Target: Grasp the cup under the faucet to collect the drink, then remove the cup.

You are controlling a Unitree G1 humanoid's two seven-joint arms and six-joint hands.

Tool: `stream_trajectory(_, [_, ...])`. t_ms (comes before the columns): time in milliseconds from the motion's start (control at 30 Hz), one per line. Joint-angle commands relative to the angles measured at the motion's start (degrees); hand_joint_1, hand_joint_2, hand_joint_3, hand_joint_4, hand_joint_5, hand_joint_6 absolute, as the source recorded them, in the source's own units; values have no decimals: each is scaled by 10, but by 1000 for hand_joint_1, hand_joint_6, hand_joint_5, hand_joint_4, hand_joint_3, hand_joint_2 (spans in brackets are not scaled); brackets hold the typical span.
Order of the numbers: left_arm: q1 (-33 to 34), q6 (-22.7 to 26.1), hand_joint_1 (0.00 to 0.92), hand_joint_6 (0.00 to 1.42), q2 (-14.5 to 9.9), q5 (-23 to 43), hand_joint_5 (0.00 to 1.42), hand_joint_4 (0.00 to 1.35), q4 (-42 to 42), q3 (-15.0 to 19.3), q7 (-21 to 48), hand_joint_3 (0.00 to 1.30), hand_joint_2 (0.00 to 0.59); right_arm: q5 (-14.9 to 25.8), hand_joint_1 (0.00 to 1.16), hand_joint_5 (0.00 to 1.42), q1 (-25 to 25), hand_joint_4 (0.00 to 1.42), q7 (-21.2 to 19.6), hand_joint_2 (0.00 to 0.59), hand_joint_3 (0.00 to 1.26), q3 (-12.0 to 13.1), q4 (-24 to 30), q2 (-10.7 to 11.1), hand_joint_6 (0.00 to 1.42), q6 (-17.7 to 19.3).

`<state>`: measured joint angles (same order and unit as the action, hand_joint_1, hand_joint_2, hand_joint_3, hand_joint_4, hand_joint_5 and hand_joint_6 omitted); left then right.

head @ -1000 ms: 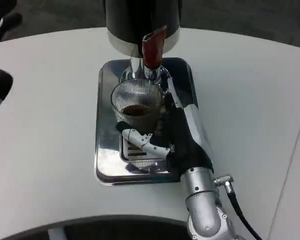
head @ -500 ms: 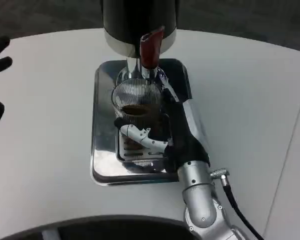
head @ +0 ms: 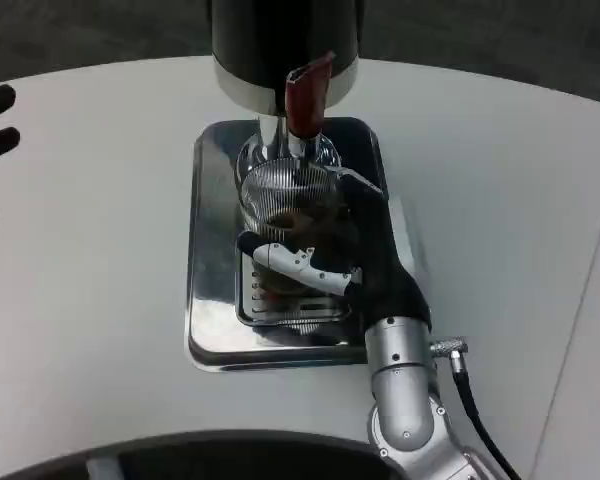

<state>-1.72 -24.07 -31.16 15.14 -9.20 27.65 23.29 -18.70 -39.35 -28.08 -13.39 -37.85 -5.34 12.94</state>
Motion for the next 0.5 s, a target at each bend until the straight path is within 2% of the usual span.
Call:
stream_trajectory(33, [-3, 10, 0, 6, 5, 1, 78, 0, -7, -9, -1, 95, 201, -9, 1056, 870, 5, 825, -24, 134, 650, -6, 7, -41, 1053, -2])
stream_trajectory(200, [-3, 11, 0, 6, 5, 0, 79, 0, -6, -15, 0, 95, 201, -23, 1086, 911, 24, 888, -45, 104, 680, -15, 40, -37, 1151, -4])
stream_trajectory(500, [-1, 13, 0, 6, 5, -2, 80, 0, -7, -23, -1, 96, 202, -45, 1094, 939, 61, 919, -49, 77, 703, -33, 105, -34, 1208, -16])
